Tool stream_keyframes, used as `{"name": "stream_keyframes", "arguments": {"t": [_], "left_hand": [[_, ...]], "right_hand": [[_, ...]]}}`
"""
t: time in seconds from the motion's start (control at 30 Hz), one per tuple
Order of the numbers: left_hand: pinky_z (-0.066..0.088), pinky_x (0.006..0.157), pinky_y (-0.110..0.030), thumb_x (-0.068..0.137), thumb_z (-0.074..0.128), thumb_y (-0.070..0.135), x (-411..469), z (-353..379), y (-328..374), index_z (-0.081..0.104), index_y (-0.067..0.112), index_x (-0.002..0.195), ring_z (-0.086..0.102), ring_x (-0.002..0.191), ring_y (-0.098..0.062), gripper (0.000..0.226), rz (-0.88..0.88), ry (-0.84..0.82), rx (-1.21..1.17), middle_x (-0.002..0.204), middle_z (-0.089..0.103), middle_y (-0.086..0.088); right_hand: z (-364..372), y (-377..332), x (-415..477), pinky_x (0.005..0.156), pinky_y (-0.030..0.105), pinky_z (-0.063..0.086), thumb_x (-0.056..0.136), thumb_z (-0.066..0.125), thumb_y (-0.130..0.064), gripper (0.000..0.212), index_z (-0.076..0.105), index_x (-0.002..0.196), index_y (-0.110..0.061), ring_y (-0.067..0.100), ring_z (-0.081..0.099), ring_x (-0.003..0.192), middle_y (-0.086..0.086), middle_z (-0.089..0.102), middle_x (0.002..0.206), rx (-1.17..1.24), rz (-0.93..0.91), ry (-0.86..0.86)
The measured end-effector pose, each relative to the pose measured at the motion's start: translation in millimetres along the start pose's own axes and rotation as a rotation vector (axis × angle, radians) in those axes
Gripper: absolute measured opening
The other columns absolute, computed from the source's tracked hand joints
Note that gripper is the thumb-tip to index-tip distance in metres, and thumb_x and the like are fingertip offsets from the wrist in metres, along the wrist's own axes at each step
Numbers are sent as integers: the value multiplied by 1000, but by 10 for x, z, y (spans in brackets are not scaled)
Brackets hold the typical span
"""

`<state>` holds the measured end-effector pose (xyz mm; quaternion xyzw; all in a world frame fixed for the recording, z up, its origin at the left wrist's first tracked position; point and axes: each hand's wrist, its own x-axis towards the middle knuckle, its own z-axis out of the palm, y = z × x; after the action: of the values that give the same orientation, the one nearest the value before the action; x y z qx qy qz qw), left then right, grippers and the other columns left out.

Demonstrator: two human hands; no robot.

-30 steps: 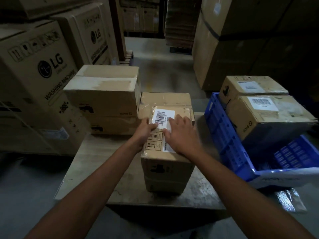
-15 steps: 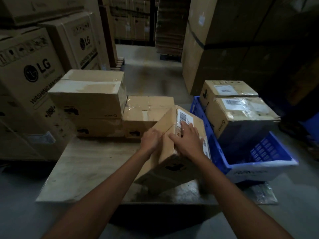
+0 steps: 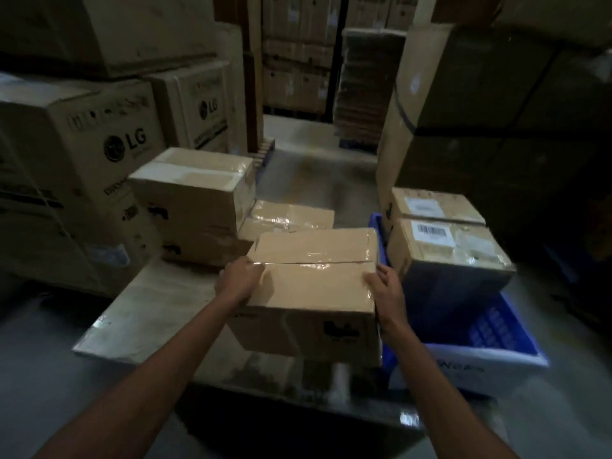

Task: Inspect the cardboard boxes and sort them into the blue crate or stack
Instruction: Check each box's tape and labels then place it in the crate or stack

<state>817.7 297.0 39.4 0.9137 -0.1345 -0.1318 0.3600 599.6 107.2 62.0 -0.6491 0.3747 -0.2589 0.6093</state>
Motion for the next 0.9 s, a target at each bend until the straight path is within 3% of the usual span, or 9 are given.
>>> {"name": "stream_keyframes", "arguments": {"t": [0.07, 0.17, 0.3, 0.4, 0.47, 0.53, 0.67, 0.77, 0.9], "left_hand": [[47, 100, -45, 95, 58, 41, -62, -266, 168, 62, 16, 130, 56, 121, -36, 44, 96, 31, -17, 135, 59, -14], [41, 106, -36, 93, 65, 35, -94, -590, 388, 61, 13, 132, 50, 129, -28, 45, 296, 67, 25, 141, 52, -10], [33, 104, -30, 91, 70, 37, 10, -870, 609, 67, 15, 122, 43, 135, -23, 38, 485, 79, 110, 147, 45, -7], [25, 113, -35, 81, 74, 55, 241, -976, 699, 61, 23, 131, 29, 145, -23, 61, 583, -18, 192, 159, 31, -3], [19, 120, -48, 64, 73, 75, 460, -1019, 708, 51, 34, 140, 16, 150, -23, 90, 612, -161, 235, 165, 17, 0], [18, 120, -49, 55, 77, 73, 715, -1007, 699, 42, 35, 147, 11, 152, -25, 105, 633, -231, 289, 165, 11, 1], [19, 120, -45, 57, 87, 61, 1312, -876, 685, 42, 32, 149, 13, 151, -27, 106, 709, -191, 397, 165, 12, -3], [20, 120, -48, 58, 84, 65, 1726, -813, 714, 43, 32, 148, 16, 151, -30, 104, 725, -207, 423, 166, 13, -4], [25, 120, -52, 65, 80, 67, 2182, -768, 768, 42, 30, 148, 21, 148, -34, 99, 753, -170, 519, 165, 14, -6]], "right_hand": [[-19, -102, 91, 98, 52, 52, 96, 62, -30, 41, 54, 136, -28, 23, 63, 108, 4, 63, 128, 55, 20, 6], [-1, -312, 233, 95, 54, 54, 92, 64, -31, 33, 59, 124, -33, 26, 65, 106, 6, 66, 121, 131, 16, 26], [53, -570, 441, 92, 52, 56, 91, 68, -32, 52, 48, 139, -29, 24, 64, 106, 2, 61, 120, 187, 21, 47], [182, -679, 642, 95, 56, 54, 92, 68, -33, 59, 43, 145, -28, 28, 59, 113, 3, 56, 130, 226, 76, 22], [291, -694, 786, 96, 57, 52, 92, 67, -33, 61, 40, 146, -29, 28, 57, 114, 3, 54, 130, 203, 83, 35], [389, -718, 967, 95, 56, 52, 93, 67, -32, 61, 39, 146, -28, 26, 57, 112, 3, 54, 129, 200, 92, 38], [604, -693, 1412, 92, 53, 54, 93, 68, -29, 61, 40, 147, -24, 22, 56, 108, -1, 52, 119, 175, 149, 70], [797, -608, 1744, 97, 54, 53, 92, 68, -28, 59, 43, 146, -21, 26, 57, 114, 5, 56, 133, 128, 159, 110], [1041, -595, 2147, 94, 52, 54, 92, 67, -27, 57, 46, 144, -21, 26, 58, 113, 7, 56, 134, 81, 139, 156]]}}
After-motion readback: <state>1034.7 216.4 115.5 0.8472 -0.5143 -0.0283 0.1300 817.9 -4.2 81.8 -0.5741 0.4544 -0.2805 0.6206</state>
